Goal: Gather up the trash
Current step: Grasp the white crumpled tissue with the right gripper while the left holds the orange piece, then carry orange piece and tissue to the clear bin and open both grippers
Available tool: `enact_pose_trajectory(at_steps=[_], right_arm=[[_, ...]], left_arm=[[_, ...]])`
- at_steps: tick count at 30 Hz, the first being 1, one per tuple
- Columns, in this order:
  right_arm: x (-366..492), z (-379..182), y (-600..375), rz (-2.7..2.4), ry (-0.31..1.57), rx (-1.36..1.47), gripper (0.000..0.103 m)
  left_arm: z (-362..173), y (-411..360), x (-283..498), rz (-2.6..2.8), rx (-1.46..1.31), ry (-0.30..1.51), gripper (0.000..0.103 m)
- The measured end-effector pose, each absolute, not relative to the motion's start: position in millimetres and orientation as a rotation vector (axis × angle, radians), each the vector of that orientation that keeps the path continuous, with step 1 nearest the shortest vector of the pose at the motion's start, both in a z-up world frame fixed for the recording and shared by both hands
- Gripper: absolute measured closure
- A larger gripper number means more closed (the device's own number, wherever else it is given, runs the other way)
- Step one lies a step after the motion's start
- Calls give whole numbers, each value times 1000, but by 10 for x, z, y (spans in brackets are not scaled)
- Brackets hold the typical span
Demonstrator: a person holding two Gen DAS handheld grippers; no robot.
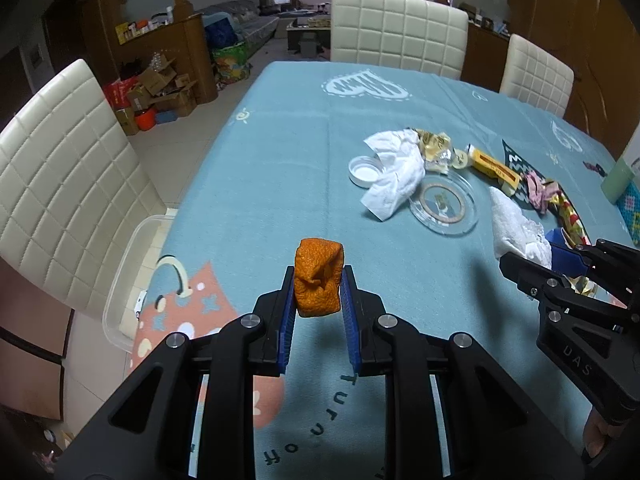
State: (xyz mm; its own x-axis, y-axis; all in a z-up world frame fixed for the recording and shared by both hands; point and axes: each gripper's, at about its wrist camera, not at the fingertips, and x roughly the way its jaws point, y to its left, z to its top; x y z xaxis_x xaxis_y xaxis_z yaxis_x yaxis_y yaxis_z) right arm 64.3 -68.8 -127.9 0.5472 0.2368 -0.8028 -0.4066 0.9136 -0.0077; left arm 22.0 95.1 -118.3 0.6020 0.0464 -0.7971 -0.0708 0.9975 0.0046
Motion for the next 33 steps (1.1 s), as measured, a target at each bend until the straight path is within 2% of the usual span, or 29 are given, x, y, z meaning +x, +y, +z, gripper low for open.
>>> enact_pose_trajectory(at_steps=[17, 33], right_arm=[[760, -1022, -87, 534, 852, -258, 78], [819, -995, 1008, 768, 799, -403, 78]], left_arm=[[-967, 1402, 122, 197, -57, 882, 80], [-941, 2522, -197, 501, -191, 870, 80]])
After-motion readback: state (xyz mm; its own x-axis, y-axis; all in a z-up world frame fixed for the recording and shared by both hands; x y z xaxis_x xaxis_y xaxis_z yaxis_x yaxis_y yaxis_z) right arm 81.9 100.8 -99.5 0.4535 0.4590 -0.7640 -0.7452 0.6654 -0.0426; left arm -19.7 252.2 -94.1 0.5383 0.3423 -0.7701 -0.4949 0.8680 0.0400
